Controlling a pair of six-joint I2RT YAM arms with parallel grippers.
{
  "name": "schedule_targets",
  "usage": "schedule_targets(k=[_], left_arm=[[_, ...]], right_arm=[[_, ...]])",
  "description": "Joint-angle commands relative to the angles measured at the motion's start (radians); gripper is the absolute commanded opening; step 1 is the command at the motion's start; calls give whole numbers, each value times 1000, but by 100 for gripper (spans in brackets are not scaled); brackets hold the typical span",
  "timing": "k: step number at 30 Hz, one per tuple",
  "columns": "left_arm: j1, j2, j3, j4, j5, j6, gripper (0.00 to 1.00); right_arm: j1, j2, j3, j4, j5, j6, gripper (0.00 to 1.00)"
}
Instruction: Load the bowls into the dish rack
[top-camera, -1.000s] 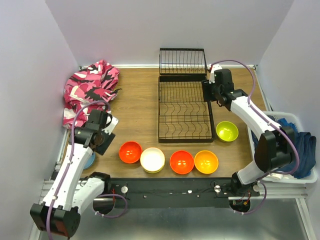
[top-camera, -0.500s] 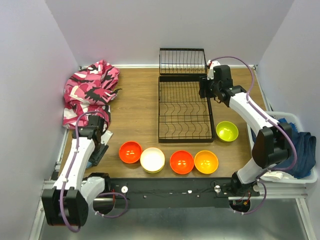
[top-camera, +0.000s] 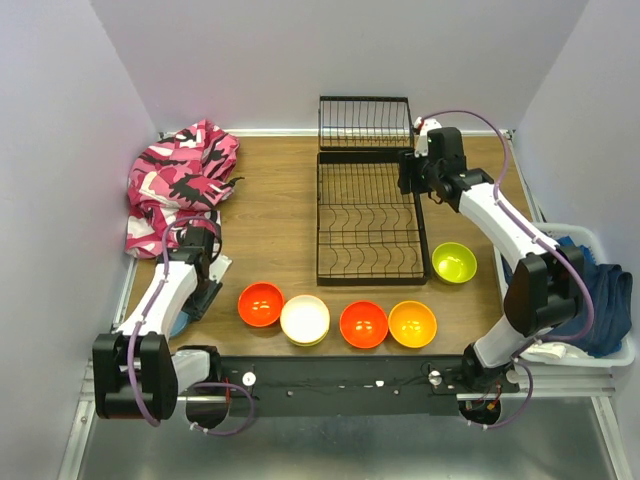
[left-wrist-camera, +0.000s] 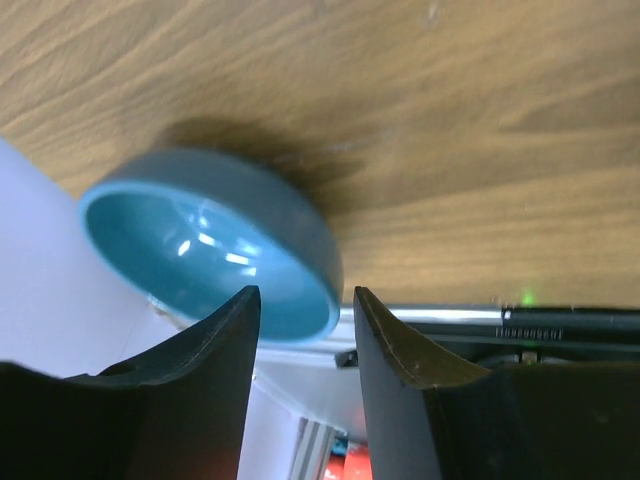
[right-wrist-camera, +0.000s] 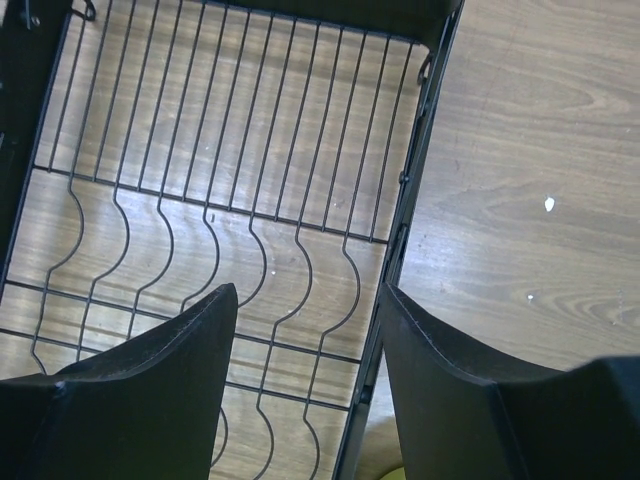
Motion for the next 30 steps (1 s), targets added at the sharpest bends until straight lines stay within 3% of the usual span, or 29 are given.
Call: schedule_targets(k=[1,6,14,18,24,30], left_arm=[[6,40,-28,131,6,14,50],[6,52,-49,198,17,-1,35],[6,-1,-89,238,4,-5,28],[6,-38,-47,172,26,2,13],[7,-89,243,-32,142,30,1],[-67,171,708,-123,444,-11,0]], right_arm=[[-2,4,59,-35,11,-25,66],[-3,16,92,-82,32,-56,65],[1,100,207,-175,44,-62,62],[-1,156,296,-205,58,-59,61],[1,177,345,-215,100,-58,61],[-25,110,247,-143,329,27,60]])
